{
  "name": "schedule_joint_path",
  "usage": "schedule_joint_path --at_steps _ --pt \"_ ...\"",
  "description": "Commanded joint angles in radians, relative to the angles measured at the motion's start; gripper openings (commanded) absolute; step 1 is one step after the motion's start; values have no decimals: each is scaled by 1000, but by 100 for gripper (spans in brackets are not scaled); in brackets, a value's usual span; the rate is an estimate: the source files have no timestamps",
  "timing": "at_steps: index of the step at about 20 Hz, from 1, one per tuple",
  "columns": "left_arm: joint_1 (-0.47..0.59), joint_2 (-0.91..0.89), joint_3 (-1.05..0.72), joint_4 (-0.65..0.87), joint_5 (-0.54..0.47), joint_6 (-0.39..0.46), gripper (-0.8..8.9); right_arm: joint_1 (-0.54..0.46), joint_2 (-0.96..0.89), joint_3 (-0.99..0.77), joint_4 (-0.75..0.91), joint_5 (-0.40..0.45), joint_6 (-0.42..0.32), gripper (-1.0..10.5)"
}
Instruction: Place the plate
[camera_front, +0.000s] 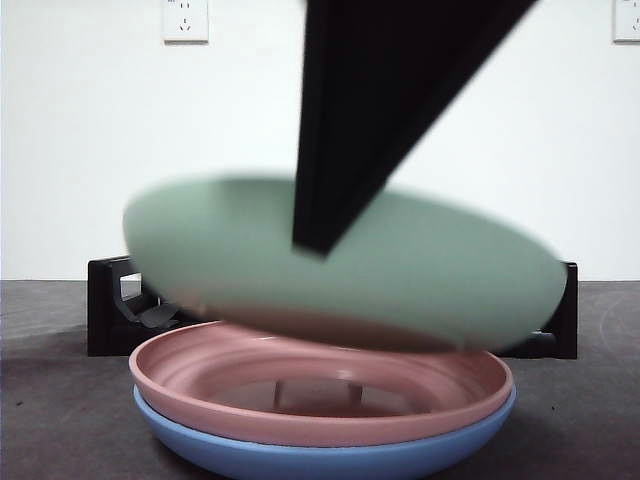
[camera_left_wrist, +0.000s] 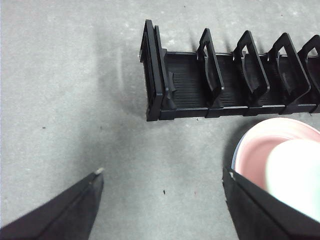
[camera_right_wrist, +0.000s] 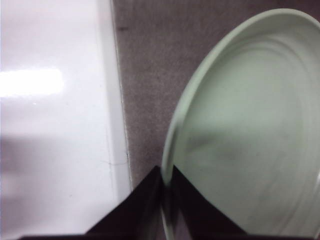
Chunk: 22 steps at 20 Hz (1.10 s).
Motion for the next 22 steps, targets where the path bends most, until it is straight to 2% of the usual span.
schedule_joint_path --at_steps 1,10,12,14,18,22 --pt "-2 6 18 9 -5 -3 372 9 52 11 45 8 -9 19" --pt "-2 6 18 30 -5 -3 372 -17 131 11 82 7 -9 21" --pt "-2 6 18 30 -5 -3 372 -17 131 11 80 0 -3 83" --pt "-2 6 18 30 -5 -3 372 -17 131 13 80 0 28 188" --pt "-2 6 18 30 -5 1 372 -16 99 72 67 -14 98 204" --pt "-2 10 18 30 -4 1 372 -87 -19 90 94 94 109 204"
